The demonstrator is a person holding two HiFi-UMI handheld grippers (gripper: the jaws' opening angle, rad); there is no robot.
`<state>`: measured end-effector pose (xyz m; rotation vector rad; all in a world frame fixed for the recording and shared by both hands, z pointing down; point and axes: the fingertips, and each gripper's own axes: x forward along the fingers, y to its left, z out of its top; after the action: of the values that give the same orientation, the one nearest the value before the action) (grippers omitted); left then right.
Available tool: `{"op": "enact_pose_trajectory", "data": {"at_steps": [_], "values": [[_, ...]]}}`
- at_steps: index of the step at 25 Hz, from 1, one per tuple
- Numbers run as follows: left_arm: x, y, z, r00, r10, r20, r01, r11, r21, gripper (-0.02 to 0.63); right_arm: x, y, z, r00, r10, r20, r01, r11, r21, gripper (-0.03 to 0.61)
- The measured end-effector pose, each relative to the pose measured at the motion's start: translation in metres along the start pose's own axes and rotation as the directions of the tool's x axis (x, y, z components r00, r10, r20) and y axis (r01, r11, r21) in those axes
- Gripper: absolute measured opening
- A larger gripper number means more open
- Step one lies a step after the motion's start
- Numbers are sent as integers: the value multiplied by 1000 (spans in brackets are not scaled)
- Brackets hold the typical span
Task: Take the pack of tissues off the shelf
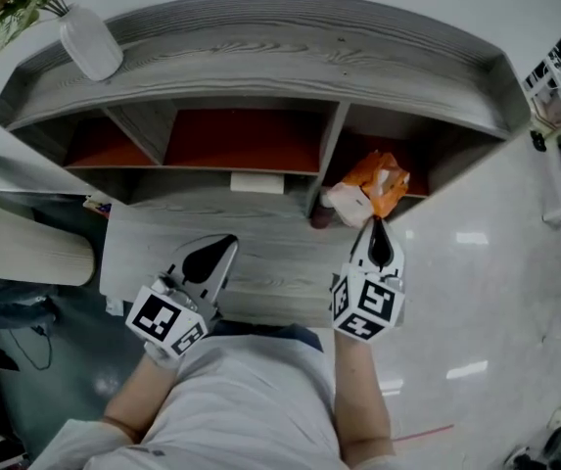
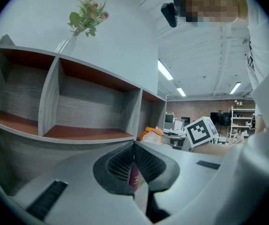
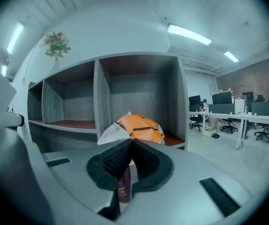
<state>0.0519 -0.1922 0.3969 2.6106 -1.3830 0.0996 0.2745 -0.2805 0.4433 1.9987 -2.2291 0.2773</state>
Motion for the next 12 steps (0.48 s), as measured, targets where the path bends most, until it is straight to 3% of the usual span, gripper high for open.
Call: {"op": "enact_pose_trajectory", "data": {"at_steps": [12], "values": [[-20, -5, 5, 996, -90, 5, 90, 996, -16, 17, -58, 31, 1, 1000, -1, -1, 1, 1000, 25, 18]]}}
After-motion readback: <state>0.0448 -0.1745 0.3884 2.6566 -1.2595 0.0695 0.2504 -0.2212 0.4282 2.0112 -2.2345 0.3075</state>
